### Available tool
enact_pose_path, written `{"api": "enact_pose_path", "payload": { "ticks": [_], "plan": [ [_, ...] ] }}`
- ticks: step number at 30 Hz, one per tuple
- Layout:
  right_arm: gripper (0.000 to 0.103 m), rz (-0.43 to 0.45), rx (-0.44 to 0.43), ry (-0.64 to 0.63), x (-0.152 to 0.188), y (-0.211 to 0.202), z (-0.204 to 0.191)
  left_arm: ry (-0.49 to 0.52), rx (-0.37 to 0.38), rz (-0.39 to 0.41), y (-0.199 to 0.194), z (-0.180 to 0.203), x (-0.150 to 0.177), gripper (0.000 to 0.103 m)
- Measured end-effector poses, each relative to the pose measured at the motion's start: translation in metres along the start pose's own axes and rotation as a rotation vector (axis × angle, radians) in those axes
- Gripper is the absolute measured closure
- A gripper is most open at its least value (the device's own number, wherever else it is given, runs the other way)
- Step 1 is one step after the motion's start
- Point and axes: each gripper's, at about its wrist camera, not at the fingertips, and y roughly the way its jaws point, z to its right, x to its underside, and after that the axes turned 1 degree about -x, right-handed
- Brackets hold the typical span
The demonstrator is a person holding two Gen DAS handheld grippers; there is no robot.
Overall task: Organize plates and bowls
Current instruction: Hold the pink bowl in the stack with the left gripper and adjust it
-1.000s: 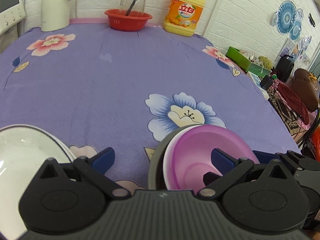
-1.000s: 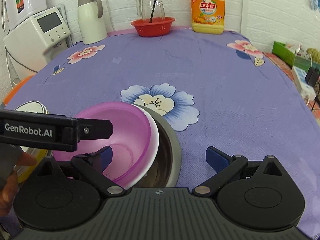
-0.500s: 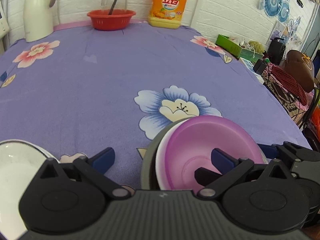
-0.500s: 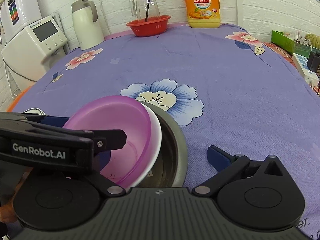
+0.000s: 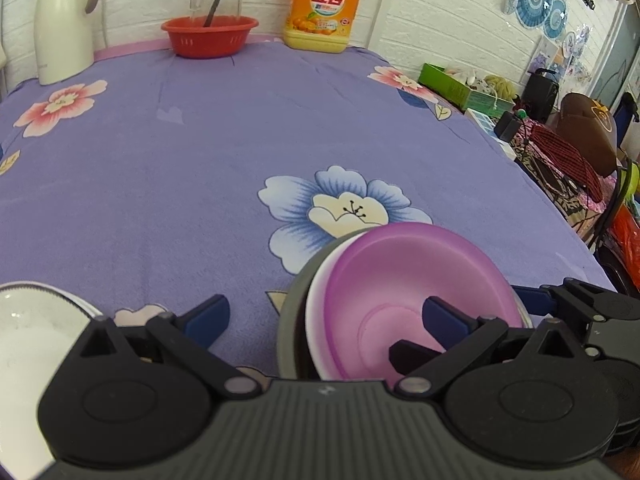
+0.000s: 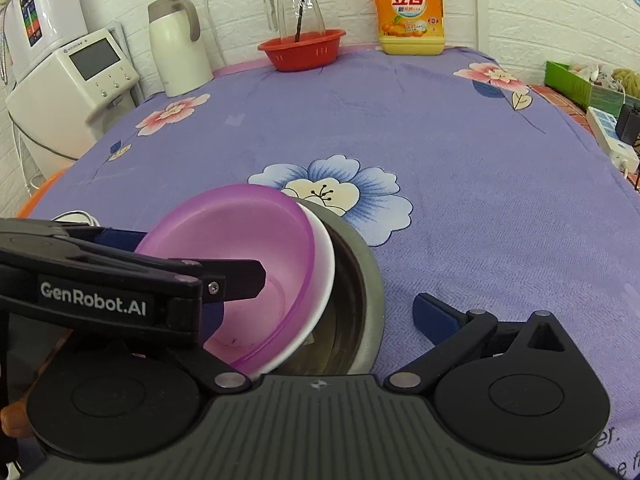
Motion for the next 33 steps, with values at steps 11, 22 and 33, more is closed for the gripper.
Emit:
{"api": "enact_pose_path", "payload": {
  "ticks": [11, 22, 33],
  "plan": [
    [0.000, 0.024, -0.032, 0.017, 0.008, -0.005, 0.003, 0.045, 0.007, -0.010, 0.001, -0.001, 0.002, 0.008],
    [0.000, 0.028, -0.080, 0.037, 0.009, -0.010, -0.009, 0.034, 0.052, 0.018, -0.004, 0.009, 0.006, 0.048],
    [0.000, 0.093, 0.027, 0.031, 0.009, -0.038, -0.011, -0.045, 0.107, 0.061, -0.020, 0.029, 0.003, 0.050]
  ]
}}
